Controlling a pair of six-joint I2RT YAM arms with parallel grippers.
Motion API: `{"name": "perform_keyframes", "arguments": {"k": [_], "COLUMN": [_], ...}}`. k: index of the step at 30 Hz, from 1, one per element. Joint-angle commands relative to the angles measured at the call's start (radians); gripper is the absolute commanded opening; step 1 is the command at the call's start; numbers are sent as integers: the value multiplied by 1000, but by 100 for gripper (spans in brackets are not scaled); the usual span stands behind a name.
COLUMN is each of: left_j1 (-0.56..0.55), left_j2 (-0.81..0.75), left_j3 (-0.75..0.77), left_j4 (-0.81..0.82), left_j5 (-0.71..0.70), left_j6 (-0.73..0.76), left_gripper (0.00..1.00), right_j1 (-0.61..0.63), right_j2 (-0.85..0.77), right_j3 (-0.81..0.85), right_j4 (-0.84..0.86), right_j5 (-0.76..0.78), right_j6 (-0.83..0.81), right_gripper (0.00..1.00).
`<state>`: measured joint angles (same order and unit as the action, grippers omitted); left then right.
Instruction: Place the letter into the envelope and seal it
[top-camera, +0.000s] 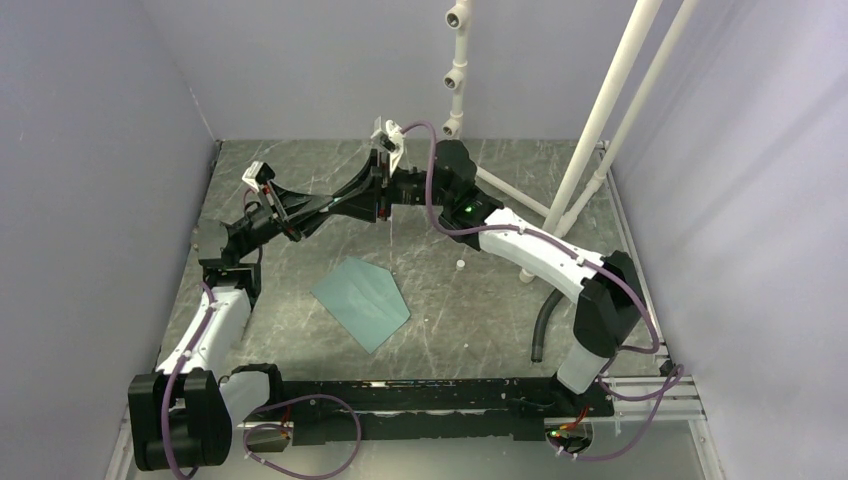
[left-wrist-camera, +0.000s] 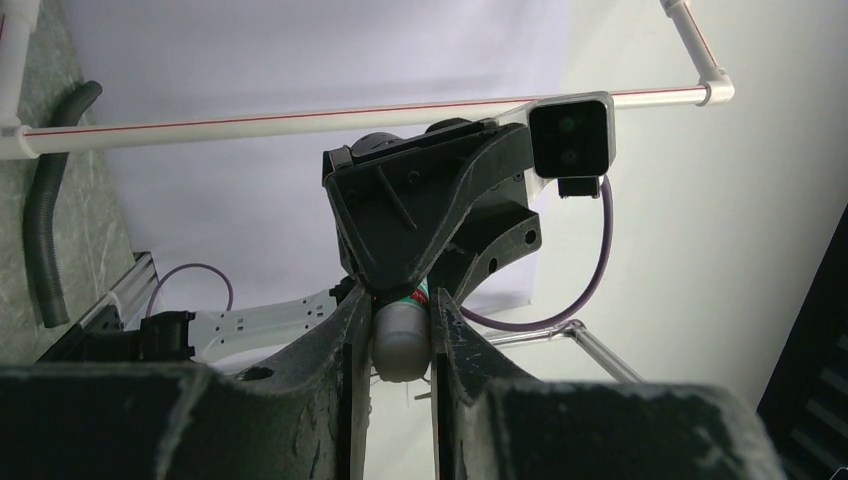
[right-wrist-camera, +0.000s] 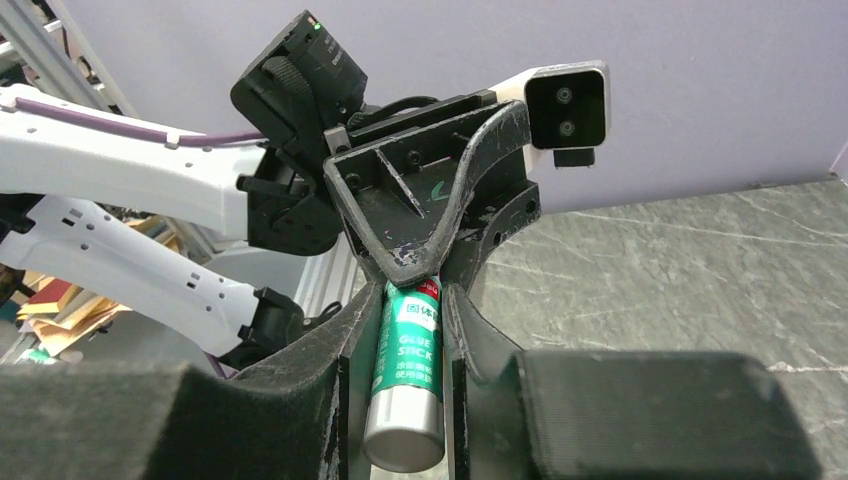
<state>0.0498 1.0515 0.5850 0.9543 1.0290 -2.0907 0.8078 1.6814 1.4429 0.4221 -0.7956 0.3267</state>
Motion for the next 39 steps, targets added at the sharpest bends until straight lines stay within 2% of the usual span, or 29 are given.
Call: {"name": "perform_keyframes", "arguments": {"k": [1, 4, 5, 7, 8, 12, 17, 19, 21, 25, 28, 32, 34, 36, 37, 39], "left_j1": [-10, -11, -11, -10, -10, -10, -9, -9, -8, -5, -7, -6, -5, -6, -7, -5], "left_j2": [-1, 1, 1, 2, 2, -1, -21, -38, -63, -120, -126, -104, -91, -82, -79, -67], "left_j3": [42, 41, 42, 45, 47, 48, 39, 36, 40, 106, 187, 274, 289, 274, 254, 197], "left_j4": [47, 57, 58, 51, 48, 23, -64, -147, -302, -798, -1184, -1540, -1650, -1707, -1710, -1667], "left_j5": [-16, -21, -22, -21, -21, -16, -5, 1, 12, 11, -45, -176, -260, -335, -366, -386], "left_j6": [-59, -68, -68, -62, -59, -32, 48, 119, 232, 588, 882, 1192, 1301, 1358, 1363, 1359], "left_gripper": [2, 3, 2, 7, 13, 48, 72, 79, 83, 90, 91, 84, 71, 50, 40, 29], "right_j1": [16, 22, 23, 25, 25, 22, 11, 11, 10, -8, -28, -16, 14, 55, 81, 130], "right_j2": [21, 23, 21, 21, 18, 9, 31, 40, 47, 63, 79, 118, 130, 127, 125, 126], "right_j3": [67, 82, 89, 102, 105, 110, 174, 202, 234, 277, 287, 308, 283, 209, 164, 93], "right_j4": [-8, -69, -101, -161, -182, -247, -361, -412, -522, -701, -798, -913, -938, -892, -863, -806], "right_j5": [-82, -85, -82, -66, -53, 34, 108, 162, 250, 424, 492, 602, 701, 779, 821, 859], "right_j6": [8, -35, -58, -99, -113, -98, -13, 32, 88, 219, 302, 253, 192, 115, 89, 27], "right_gripper": [14, 8, 2, 0, 0, 0, 0, 0, 0, 0, 0, 0, 0, 0, 0, 0]}}
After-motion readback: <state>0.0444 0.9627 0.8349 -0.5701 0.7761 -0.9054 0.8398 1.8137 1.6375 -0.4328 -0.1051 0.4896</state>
